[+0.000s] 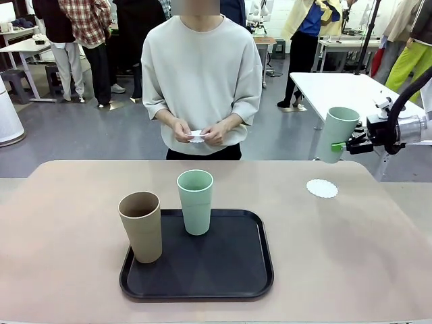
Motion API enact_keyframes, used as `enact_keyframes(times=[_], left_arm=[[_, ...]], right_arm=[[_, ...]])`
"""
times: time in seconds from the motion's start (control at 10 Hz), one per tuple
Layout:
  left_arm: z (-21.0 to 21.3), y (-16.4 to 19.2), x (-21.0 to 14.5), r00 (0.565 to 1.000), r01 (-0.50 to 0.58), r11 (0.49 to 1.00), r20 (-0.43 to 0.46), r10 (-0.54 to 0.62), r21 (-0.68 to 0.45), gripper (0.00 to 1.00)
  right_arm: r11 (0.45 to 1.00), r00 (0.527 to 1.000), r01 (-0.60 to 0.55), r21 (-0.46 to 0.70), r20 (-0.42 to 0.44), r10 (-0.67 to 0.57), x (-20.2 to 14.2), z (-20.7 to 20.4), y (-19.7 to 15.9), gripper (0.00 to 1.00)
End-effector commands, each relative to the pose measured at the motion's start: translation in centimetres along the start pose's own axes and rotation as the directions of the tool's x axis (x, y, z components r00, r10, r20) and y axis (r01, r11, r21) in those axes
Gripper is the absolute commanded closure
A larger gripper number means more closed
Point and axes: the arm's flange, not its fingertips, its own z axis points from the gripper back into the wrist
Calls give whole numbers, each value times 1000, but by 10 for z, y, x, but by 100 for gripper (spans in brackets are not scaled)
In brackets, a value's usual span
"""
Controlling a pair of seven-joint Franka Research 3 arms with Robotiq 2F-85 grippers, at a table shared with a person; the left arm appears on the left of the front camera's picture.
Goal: Place coasters on the table and set cups on them.
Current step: Pick up one Reusable plastic cup and place it on a coaster set by the human.
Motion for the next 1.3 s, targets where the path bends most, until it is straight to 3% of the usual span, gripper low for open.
enact_keyframes(times=[0.0,0.1,0.5,0.8,1.2], left_arm=[[2,-1,-1,1000,6,1000,5,-5,-13,0],[2,-1,-1,1000,6,1000,5,-5,-13,0],[2,-1,-1,1000,6,1000,5,-5,-13,0],[2,-1,-1,1000,6,1000,5,-5,-13,0],[2,-1,-1,1000,6,1000,5,-5,-13,0]], right_arm=[[999,1000,23,40,14,-24,17,0,6,16],[1000,1000,0,0,0,0,0,0,0,16],[1000,1000,4,8,8,-4,1,0,1,16],[1000,999,18,23,-46,-17,-5,1,31,16],[997,996,73,32,-55,-71,-32,-13,30,16]])
